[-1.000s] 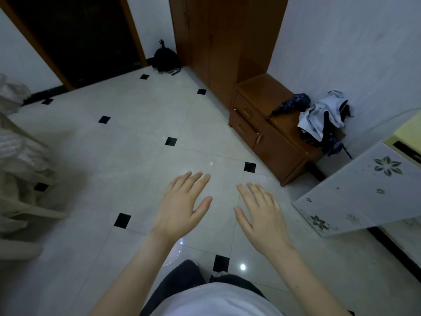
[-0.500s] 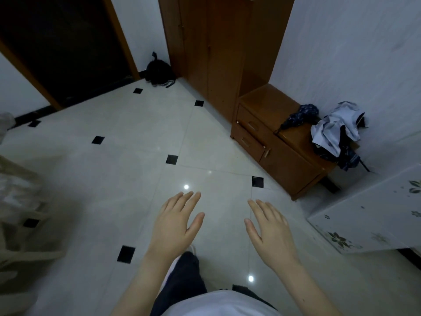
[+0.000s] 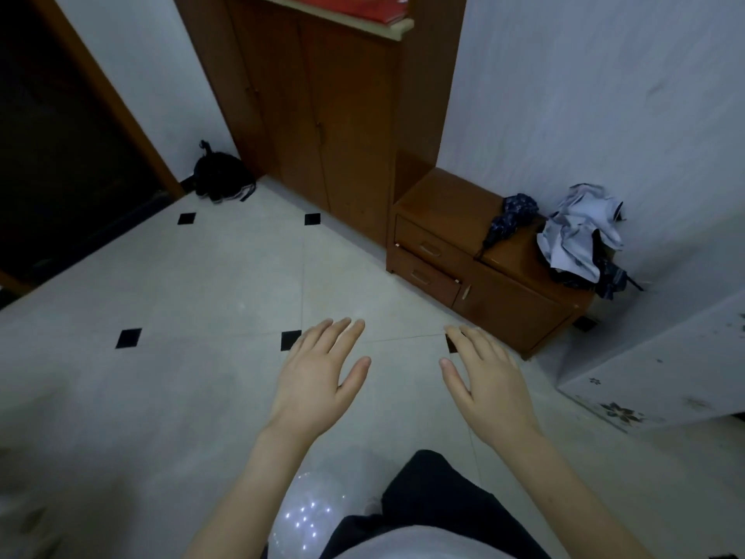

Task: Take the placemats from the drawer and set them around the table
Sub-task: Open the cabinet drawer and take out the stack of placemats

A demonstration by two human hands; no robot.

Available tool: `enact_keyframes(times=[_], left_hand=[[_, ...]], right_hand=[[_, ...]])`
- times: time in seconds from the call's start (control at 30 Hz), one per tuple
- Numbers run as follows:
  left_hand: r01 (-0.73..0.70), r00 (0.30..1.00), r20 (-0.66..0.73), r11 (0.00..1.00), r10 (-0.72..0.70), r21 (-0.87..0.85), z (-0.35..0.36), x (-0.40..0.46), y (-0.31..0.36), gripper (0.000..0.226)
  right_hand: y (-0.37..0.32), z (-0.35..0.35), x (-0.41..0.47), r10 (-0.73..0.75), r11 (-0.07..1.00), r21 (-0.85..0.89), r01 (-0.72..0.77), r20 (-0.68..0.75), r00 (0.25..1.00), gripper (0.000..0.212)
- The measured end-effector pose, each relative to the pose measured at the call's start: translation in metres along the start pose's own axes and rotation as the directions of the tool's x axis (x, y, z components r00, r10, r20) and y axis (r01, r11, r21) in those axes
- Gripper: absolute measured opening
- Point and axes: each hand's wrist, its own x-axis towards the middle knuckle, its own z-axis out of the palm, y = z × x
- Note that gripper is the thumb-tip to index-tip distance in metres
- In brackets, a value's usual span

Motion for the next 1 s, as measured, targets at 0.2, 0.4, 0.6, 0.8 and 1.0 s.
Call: enact_keyframes(times=[0.2, 0.4, 0.6, 0.8, 1.0], left_hand=[[-0.052, 0.997, 0.060, 0.998, 0.054, -0.030, 0.015, 0.069, -0.025, 0.058], [-0.113, 0.982, 0.149, 0.994, 0.113, -0.009, 0.033, 0.157, -0.050, 0.058], [-0.224, 0.955, 0.201, 0.974, 0.218, 0.008, 0.030, 0.267, -0.055, 0.057], [-0.320, 0.925, 0.214, 0.947, 0.314, -0.009, 0.031, 0.357, -0.053, 0.057], [-0.433, 0.867, 0.254, 0.901, 0.428, -0.042, 0.044, 0.432, -0.055, 0.053]], right_hand=[[0.005, 0.019, 0.066, 0.069, 0.998, -0.011, -0.069, 0.010, 0.998, 0.056], [0.025, 0.040, 0.143, 0.180, 0.984, -0.008, -0.180, 0.026, 0.983, 0.059], [0.039, 0.036, 0.224, 0.258, 0.966, 0.040, -0.257, -0.038, 0.965, 0.059], [0.049, 0.027, 0.287, 0.336, 0.942, 0.059, -0.332, -0.096, 0.937, 0.058], [0.056, 0.030, 0.344, 0.401, 0.916, 0.059, -0.396, -0.171, 0.900, 0.055]])
